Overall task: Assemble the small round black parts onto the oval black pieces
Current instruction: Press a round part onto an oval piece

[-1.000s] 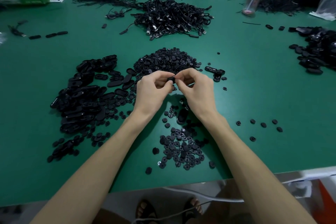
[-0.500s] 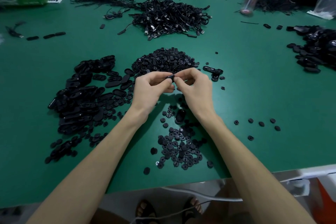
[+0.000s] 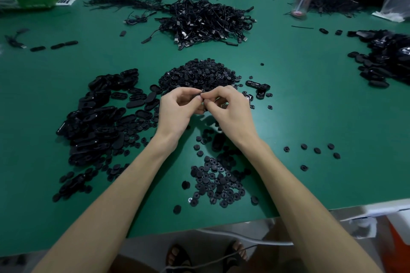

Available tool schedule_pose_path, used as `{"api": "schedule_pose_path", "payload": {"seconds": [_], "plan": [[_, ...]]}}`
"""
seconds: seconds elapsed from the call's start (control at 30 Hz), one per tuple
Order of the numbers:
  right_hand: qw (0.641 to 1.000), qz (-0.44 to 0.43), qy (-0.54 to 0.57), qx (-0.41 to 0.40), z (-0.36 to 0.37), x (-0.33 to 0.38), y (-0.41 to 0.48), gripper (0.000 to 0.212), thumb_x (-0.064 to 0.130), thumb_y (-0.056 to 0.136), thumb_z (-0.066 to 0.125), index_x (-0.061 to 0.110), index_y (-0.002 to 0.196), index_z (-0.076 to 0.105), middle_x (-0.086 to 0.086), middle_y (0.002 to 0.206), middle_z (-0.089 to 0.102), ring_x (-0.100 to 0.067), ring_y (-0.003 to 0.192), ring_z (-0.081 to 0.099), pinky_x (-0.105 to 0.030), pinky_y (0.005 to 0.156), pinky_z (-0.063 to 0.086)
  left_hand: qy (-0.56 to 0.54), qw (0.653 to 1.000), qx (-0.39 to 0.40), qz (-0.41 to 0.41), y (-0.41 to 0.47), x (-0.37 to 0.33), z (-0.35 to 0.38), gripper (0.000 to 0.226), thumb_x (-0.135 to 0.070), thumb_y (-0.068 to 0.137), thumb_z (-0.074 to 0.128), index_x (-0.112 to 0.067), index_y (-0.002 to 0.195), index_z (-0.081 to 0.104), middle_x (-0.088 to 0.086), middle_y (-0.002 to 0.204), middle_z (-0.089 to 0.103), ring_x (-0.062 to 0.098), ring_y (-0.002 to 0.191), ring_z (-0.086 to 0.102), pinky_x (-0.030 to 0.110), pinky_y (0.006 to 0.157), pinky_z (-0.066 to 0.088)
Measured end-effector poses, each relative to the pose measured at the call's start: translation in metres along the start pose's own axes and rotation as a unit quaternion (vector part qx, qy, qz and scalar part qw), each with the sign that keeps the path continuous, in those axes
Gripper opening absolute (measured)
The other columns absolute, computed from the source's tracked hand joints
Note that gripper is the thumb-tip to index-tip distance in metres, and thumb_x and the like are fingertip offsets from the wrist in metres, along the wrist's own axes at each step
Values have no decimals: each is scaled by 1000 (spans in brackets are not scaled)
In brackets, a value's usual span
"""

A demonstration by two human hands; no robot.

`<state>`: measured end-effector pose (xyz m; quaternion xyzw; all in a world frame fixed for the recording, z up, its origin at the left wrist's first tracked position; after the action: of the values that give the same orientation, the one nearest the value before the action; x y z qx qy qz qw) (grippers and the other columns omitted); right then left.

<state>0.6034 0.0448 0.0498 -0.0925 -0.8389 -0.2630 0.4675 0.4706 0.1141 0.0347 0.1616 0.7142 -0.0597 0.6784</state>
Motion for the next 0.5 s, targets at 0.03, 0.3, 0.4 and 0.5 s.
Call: {"api": "schedule_pose_path", "payload": {"seconds": [0.03,0.3,0.4,0.5], "plan": [[1000,-4,-2,0,0,0,0,13,10,92,71,19,97,79,1,97,68,-8,80,63,-13,73,46,2,1000,-2,0,1,0,-1,16,0,96,69,-1,111,72,13,94,77,18,79,76,25,76,60],[997,55,42,-18,-6,-10,6,11,14,97,68,20,103,75,6,89,74,-9,79,69,-29,75,56,18,1000,19,15,-2,-7,3,15,-4,94,73,-2,109,74,13,89,78,16,75,75,23,74,60],[996,64,58,-12,-6,-11,6,10,14,97,68,20,100,75,6,84,73,-16,76,71,-34,70,57,37,999,18,27,-1,-9,1,16,-4,92,75,0,107,74,15,87,77,20,74,76,23,71,60],[996,66,61,-10,-6,-11,6,9,16,97,68,20,100,75,5,83,72,-17,76,68,-33,71,56,54,998,16,35,-1,-9,1,14,-4,92,76,-1,105,74,13,88,78,22,76,77,29,74,63]]}}
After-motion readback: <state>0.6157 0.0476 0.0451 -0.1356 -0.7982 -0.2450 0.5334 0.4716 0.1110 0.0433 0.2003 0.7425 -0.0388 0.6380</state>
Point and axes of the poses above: each hand's wrist, its own y-axis towards the middle knuckle, its own z-axis out of the palm, x = y × z, the point moved 4 cm from there along y, towards the middle knuckle
